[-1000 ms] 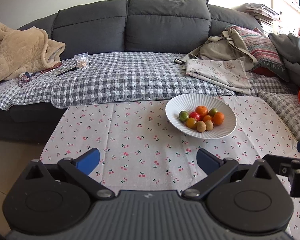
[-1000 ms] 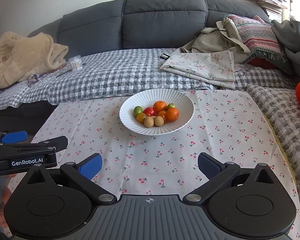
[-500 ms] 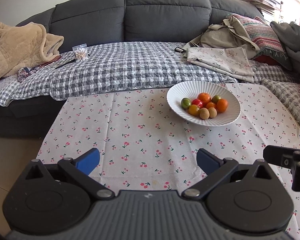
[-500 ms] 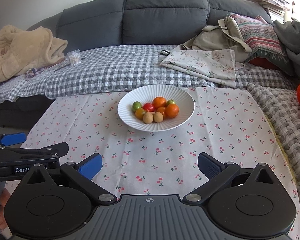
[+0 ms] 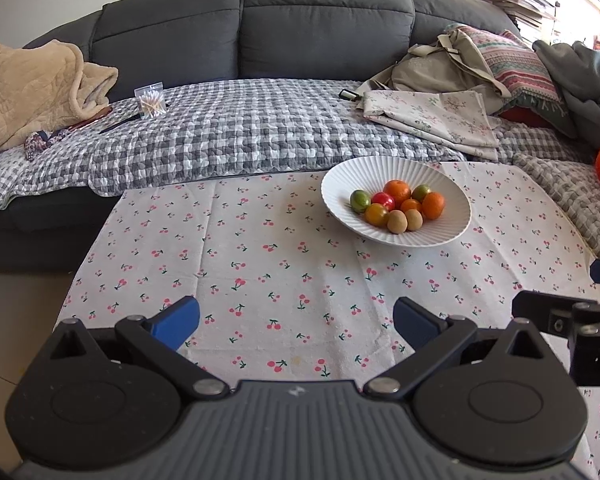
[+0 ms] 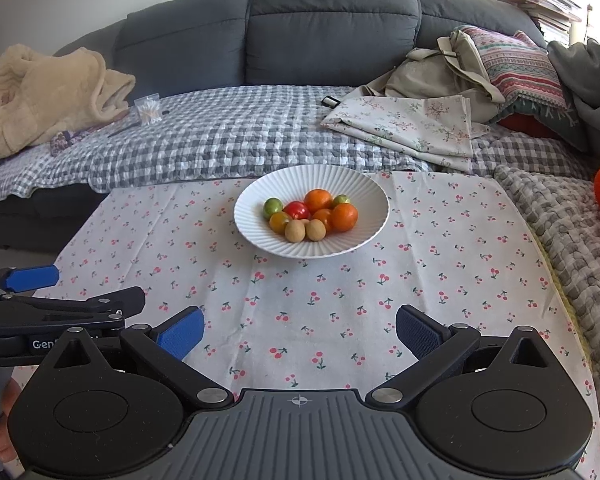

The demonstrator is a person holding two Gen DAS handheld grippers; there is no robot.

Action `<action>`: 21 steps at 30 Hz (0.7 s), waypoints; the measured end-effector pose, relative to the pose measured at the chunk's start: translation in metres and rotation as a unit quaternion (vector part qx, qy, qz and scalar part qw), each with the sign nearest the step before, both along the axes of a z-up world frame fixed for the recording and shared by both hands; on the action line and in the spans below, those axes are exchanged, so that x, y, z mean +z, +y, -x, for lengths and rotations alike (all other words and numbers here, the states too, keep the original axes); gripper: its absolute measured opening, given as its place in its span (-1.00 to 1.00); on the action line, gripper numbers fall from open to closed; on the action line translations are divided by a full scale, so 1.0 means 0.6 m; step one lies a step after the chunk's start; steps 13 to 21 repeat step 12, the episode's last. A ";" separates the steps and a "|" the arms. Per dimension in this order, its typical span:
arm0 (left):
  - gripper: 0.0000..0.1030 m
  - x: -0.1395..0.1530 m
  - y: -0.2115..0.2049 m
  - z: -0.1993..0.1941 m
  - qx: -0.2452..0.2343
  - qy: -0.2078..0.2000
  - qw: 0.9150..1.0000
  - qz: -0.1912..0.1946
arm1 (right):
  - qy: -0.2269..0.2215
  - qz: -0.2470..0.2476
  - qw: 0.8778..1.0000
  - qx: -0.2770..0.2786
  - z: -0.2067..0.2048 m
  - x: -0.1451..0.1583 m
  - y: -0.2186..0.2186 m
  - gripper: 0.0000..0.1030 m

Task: Organize fruits

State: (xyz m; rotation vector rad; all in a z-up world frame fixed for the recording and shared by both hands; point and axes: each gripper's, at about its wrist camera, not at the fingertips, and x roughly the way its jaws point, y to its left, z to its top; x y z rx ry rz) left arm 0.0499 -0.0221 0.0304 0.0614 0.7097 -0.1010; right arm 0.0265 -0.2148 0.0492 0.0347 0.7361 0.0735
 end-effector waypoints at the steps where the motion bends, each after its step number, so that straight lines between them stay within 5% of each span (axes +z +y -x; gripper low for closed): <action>1: 0.99 0.000 0.000 0.000 0.000 0.001 1.000 0.000 | 0.000 0.000 1.000 0.000 0.000 0.000 0.000 1.00; 21: 0.99 -0.002 -0.003 0.001 -0.004 -0.001 1.000 -0.006 | 0.001 0.000 1.000 0.000 0.000 -0.003 0.000 0.99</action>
